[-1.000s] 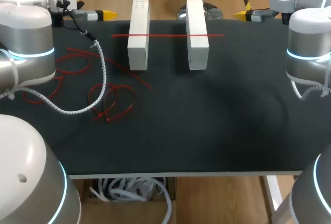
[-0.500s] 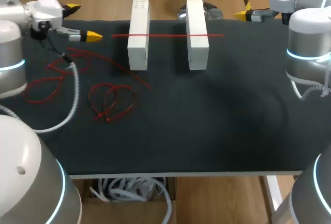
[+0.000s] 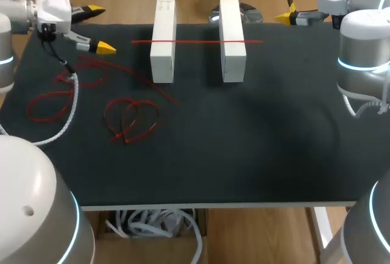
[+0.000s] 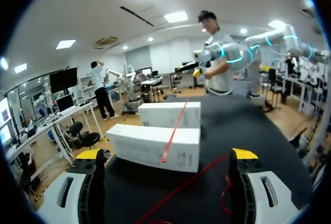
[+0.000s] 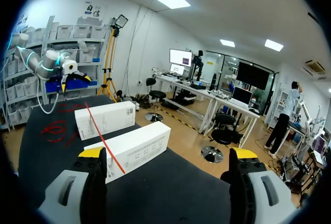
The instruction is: Grab the tape and strap the tape.
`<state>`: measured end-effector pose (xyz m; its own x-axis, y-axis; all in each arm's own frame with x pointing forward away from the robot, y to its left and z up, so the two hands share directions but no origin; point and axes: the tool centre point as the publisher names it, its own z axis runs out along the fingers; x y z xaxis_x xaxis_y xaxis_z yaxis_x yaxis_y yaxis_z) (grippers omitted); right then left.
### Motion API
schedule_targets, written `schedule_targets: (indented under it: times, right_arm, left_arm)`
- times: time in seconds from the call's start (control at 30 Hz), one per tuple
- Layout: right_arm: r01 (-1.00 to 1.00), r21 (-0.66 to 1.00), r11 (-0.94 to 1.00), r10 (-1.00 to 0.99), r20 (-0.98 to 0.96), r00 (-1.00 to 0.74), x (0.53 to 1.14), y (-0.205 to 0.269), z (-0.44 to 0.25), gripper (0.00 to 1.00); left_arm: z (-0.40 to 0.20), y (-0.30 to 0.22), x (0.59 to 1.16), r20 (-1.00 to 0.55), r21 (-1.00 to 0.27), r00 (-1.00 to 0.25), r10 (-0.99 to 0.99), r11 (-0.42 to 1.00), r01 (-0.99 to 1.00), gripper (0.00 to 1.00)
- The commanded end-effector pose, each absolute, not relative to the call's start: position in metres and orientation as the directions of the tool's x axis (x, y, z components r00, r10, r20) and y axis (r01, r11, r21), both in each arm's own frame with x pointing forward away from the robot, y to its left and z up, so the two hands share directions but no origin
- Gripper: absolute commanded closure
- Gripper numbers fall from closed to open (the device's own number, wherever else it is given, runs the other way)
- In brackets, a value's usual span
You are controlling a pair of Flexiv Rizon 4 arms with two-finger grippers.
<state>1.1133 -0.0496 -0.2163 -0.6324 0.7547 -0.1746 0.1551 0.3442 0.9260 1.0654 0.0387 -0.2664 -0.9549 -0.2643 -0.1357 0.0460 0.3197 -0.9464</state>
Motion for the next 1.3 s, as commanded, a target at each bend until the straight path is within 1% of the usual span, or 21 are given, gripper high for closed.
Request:
schedule_targets:
  times: [0.03, 0.1, 0.13, 0.17, 0.2, 0.23, 0.3, 0.37, 0.4, 0.43, 0.53, 0.6, 0.63, 0.67, 0.73, 0.77, 0.8, 1.07, 1.1, 1.2, 1.3]
  right_arm:
    - [0.156, 0.926, 0.344, 0.755, -0.174, -0.632, 1.114, -0.05, -0.216, 0.0]
    - [0.156, 0.926, 0.344, 0.755, -0.174, -0.632, 1.114, -0.05, -0.216, 0.0]
    - [0.156, 0.926, 0.344, 0.755, -0.174, -0.632, 1.114, -0.05, -0.216, 0.0]
    - [0.156, 0.926, 0.344, 0.755, -0.174, -0.632, 1.114, -0.05, -0.216, 0.0]
    - [0.156, 0.926, 0.344, 0.755, -0.174, -0.632, 1.114, -0.05, -0.216, 0.0]
    - [0.156, 0.926, 0.344, 0.755, -0.174, -0.632, 1.114, -0.05, -0.216, 0.0]
    - [0.156, 0.926, 0.344, 0.755, -0.174, -0.632, 1.114, -0.05, -0.216, 0.0]
    - [0.156, 0.926, 0.344, 0.755, -0.174, -0.632, 1.114, -0.05, -0.216, 0.0]
    - [0.156, 0.926, 0.344, 0.755, -0.174, -0.632, 1.114, -0.05, -0.216, 0.0]
    - [0.156, 0.926, 0.344, 0.755, -0.174, -0.632, 1.114, -0.05, -0.216, 0.0]
    - [0.156, 0.926, 0.344, 0.755, -0.174, -0.632, 1.114, -0.05, -0.216, 0.0]
    - [0.156, 0.926, 0.344, 0.755, -0.174, -0.632, 1.114, -0.05, -0.216, 0.0]
    - [0.156, 0.926, 0.344, 0.755, -0.174, -0.632, 1.114, -0.05, -0.216, 0.0]
    - [0.156, 0.926, 0.344, 0.755, -0.174, -0.632, 1.114, -0.05, -0.216, 0.0]
    - [0.156, 0.926, 0.344, 0.755, -0.174, -0.632, 1.114, -0.05, -0.216, 0.0]
    - [0.156, 0.926, 0.344, 0.755, -0.174, -0.632, 1.114, -0.05, -0.216, 0.0]
    - [0.156, 0.926, 0.344, 0.755, -0.174, -0.632, 1.114, -0.05, -0.216, 0.0]
    - [0.156, 0.926, 0.344, 0.755, -0.174, -0.632, 1.114, -0.05, -0.216, 0.0]
    - [0.156, 0.926, 0.344, 0.755, -0.174, -0.632, 1.114, -0.05, -0.216, 0.0]
    - [0.156, 0.926, 0.344, 0.755, -0.174, -0.632, 1.114, -0.05, -0.216, 0.0]
    - [0.156, 0.926, 0.344, 0.755, -0.174, -0.632, 1.114, -0.05, -0.216, 0.0]
  left_arm:
    - [-0.283, 0.031, 1.07, -0.112, -0.953, -0.975, -0.191, 0.298, 0.051, 0.0]
    - [-0.287, 0.027, 1.068, -0.106, -0.953, -0.977, -0.184, 0.299, 0.047, 0.0]
    - [-0.289, 0.026, 1.066, -0.107, -0.953, -0.977, -0.182, 0.3, 0.049, 0.17]
    - [-0.29, 0.025, 1.066, -0.106, -0.952, -0.979, -0.177, 0.302, 0.049, 0.27]
    - [-0.291, 0.024, 1.064, -0.1, -0.954, -0.981, -0.165, 0.297, 0.047, 0.54]
    - [-0.292, 0.023, 1.064, -0.1, -0.954, -0.981, -0.166, 0.297, 0.047, 0.66]
    - [-0.294, 0.022, 1.063, -0.096, -0.954, -0.983, -0.159, 0.295, 0.045, 0.8]
    - [-0.296, 0.019, 1.062, -0.09, -0.957, -0.984, -0.151, 0.287, 0.043, 0.62]
    - [-0.297, 0.019, 1.061, -0.093, -0.957, -0.984, -0.152, 0.288, 0.046, 0.71]
    - [-0.297, 0.018, 1.06, -0.095, -0.957, -0.984, -0.153, 0.287, 0.048, 0.76]
    - [-0.298, 0.015, 1.058, -0.091, -0.96, -0.987, -0.131, 0.275, 0.052, 0.57]
    - [-0.299, 0.013, 1.057, -0.092, -0.961, -0.988, -0.125, 0.271, 0.055, 0.82]
    - [-0.3, 0.012, 1.057, -0.089, -0.961, -0.989, -0.116, 0.27, 0.055, 0.8]
    - [-0.3, 0.011, 1.056, -0.093, -0.961, -0.99, -0.107, 0.27, 0.061, 0.61]
    - [-0.301, 0.009, 1.054, -0.094, -0.962, -0.991, -0.097, 0.266, 0.065, 0.77]
    - [-0.302, 0.008, 1.054, -0.095, -0.962, -0.991, -0.096, 0.266, 0.066, 0.76]
    - [-0.302, 0.008, 1.054, -0.094, -0.962, -0.992, -0.088, 0.263, 0.068, 0.65]
    - [-0.303, -0.001, 1.055, -0.103, -0.963, -0.992, -0.068, 0.255, 0.082, 0.48]
    - [-0.304, -0.002, 1.055, -0.105, -0.963, -0.992, -0.066, 0.255, 0.085, 0.49]
    - [-0.304, -0.005, 1.058, -0.109, -0.963, -0.992, -0.068, 0.256, 0.088, 0.42]
    - [-0.305, -0.006, 1.061, -0.111, -0.963, -0.991, -0.069, 0.256, 0.09, 0.51]
